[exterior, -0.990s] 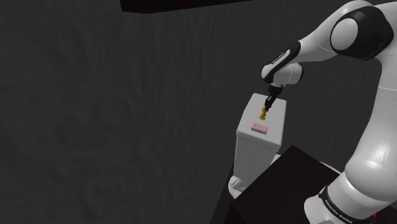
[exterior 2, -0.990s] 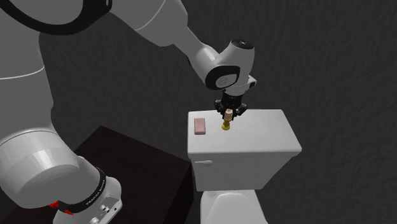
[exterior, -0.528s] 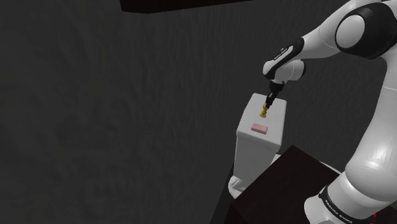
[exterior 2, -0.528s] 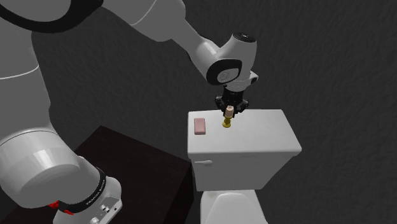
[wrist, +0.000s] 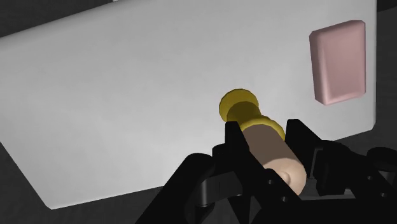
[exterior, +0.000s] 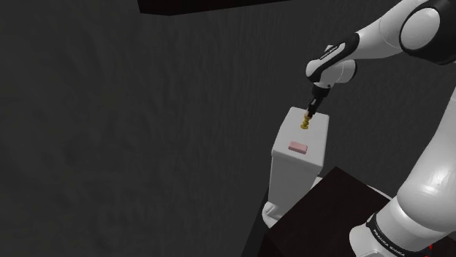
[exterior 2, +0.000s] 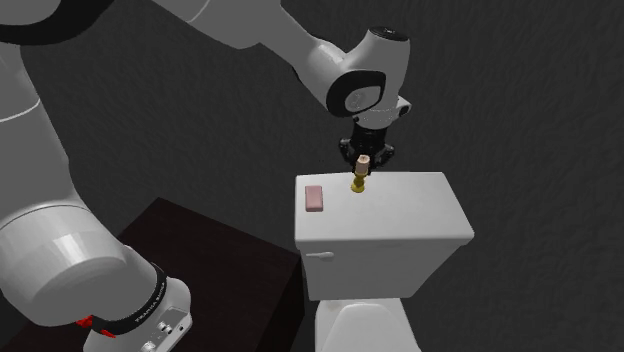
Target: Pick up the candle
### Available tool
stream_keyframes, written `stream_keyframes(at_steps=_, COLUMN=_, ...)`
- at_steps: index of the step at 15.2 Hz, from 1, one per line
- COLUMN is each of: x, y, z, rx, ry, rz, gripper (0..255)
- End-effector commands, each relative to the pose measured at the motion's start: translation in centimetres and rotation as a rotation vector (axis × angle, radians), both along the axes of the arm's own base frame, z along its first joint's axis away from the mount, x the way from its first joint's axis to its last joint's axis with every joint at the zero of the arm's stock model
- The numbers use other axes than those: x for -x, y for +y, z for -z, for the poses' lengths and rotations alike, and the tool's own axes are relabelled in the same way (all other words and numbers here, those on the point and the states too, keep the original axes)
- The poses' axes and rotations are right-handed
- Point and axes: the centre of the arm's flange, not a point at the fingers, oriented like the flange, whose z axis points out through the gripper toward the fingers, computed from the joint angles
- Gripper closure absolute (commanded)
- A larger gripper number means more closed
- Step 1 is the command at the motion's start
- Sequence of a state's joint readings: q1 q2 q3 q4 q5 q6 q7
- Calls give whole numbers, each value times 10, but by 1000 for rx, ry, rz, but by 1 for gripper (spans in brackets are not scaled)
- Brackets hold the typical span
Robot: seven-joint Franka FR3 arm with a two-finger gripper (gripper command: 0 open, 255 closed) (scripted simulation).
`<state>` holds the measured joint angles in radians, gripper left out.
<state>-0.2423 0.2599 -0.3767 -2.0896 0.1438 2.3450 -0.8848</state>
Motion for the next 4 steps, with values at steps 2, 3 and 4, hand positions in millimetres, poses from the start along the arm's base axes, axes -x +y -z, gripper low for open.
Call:
stream_keyframes(at_steps=2, x=-1, y=1, z=-16, rx=0, ry=0, rz=0, gripper=255)
stream_keyframes(at_steps=3, x=-1, y=1, z=-17, rx=0, ry=0, rz=0, gripper=255)
stream_keyframes(at_steps=4, x=-1, y=1, z=-17, rx=0, ry=0, rz=0, gripper=255)
